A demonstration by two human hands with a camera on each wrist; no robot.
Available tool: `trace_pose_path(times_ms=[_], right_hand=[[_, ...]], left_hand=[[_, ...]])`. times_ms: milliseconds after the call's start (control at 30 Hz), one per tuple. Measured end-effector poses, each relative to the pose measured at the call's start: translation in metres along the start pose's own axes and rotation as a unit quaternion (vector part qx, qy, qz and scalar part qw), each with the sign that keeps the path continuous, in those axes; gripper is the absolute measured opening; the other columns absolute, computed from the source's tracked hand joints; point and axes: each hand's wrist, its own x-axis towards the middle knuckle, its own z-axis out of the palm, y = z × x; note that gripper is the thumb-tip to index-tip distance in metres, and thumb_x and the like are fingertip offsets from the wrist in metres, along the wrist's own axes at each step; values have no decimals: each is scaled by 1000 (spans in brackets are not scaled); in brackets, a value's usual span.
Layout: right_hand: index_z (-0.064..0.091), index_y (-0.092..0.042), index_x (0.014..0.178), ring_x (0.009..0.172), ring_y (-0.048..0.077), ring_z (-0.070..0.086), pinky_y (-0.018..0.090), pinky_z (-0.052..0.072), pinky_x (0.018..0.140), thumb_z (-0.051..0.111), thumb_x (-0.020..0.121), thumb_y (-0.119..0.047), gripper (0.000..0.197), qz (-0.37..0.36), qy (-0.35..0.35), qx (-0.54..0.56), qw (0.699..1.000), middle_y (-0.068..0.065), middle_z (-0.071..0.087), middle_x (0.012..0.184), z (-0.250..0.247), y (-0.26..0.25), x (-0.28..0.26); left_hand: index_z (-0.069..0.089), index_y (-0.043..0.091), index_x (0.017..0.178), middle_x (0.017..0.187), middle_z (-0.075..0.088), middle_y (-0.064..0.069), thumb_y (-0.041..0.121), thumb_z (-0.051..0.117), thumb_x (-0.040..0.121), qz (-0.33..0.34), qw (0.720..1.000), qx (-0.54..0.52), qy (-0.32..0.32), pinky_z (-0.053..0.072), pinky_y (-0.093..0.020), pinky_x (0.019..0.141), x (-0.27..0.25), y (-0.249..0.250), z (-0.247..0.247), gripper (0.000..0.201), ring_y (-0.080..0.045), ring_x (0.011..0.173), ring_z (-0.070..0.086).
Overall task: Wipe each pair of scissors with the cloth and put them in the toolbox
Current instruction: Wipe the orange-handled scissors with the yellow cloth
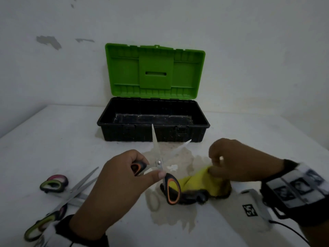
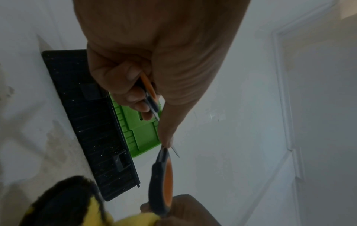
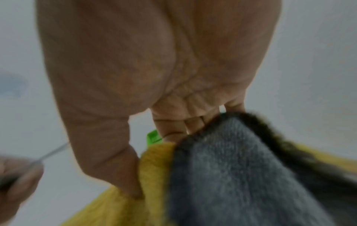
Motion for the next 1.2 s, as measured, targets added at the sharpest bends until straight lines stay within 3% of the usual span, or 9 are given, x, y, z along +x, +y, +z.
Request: trace_pose_path(times_ms=[133, 267, 333, 433, 567, 667, 767, 933, 1200], right_hand=[[67, -9, 64, 83, 0, 66, 28, 48, 77, 64, 87, -17, 25, 51, 87, 280, 955, -14, 73, 94, -6, 11, -20], [75, -5, 79, 100, 29, 67, 57, 50, 89, 53, 92, -1, 26, 49, 238, 506, 827, -1, 74, 105, 13, 6, -34], [71, 0, 76, 106, 32, 65, 61, 48, 92, 54, 90, -1, 22, -2, 310, 532, 788, 6, 73, 110, 22, -7, -39], [55, 7, 67, 112, 20, 65, 46, 51, 94, 56, 81, -16, 27, -70, 393, 448, 800, 1, 71, 113, 29, -29, -40], [57, -9, 68, 74, 11, 67, 33, 55, 67, 64, 88, -28, 28, -57, 387, 417, 820, 0, 68, 77, 37, -52, -28], [57, -23, 76, 59, 7, 52, 12, 38, 53, 62, 89, -37, 20, -18, 355, 370, 858, -6, 57, 67, 41, -63, -19], [59, -30, 88, 71, 6, 58, 9, 40, 58, 61, 91, -27, 5, -28, 318, 369, 873, -13, 62, 79, 43, -77, -18], [52, -32, 100, 75, -4, 63, 4, 42, 61, 66, 90, -23, 19, -17, 340, 374, 863, -17, 70, 81, 45, -92, -13], [75, -21, 88, 76, -1, 66, 7, 48, 66, 74, 83, -19, 5, -41, 410, 359, 837, -17, 70, 73, 43, -102, -7]], left_hand=[[61, 27, 77, 67, 57, 6, 53, 80, 62, 7, 1000, -2, 12, 35, -12, 50, 3, -1, -1, 36, -6, 57, 51], [61, 29, 77, 67, 59, 8, 55, 80, 62, 23, 999, -3, 38, 39, -10, 49, 6, 2, 0, 36, -4, 58, 53], [61, 29, 78, 69, 61, 8, 55, 79, 62, 37, 998, -2, 51, 41, -7, 53, 7, 4, 1, 35, -2, 63, 55], [60, 29, 79, 72, 60, 9, 54, 78, 63, 58, 996, 7, 66, 41, -4, 58, 8, 6, 3, 35, 2, 69, 55], [61, 28, 80, 71, 59, 10, 52, 79, 65, 72, 994, 20, 74, 40, -3, 58, 7, 10, 2, 33, 1, 67, 55], [61, 28, 80, 71, 58, 8, 52, 79, 65, 67, 995, 29, 75, 39, -3, 56, 5, 12, 2, 34, -4, 61, 53], [61, 29, 82, 74, 59, 11, 54, 78, 66, 53, 995, 36, 70, 41, -4, 57, 4, 12, 4, 34, -3, 65, 54], [63, 27, 86, 74, 57, 12, 52, 76, 70, 39, 996, 52, 60, 33, -10, 52, 5, 16, 4, 32, -4, 64, 52], [54, 31, 78, 70, 51, 12, 55, 73, 71, 44, 995, 86, 38, 33, -10, 48, 7, 21, 10, 31, -4, 60, 48]])
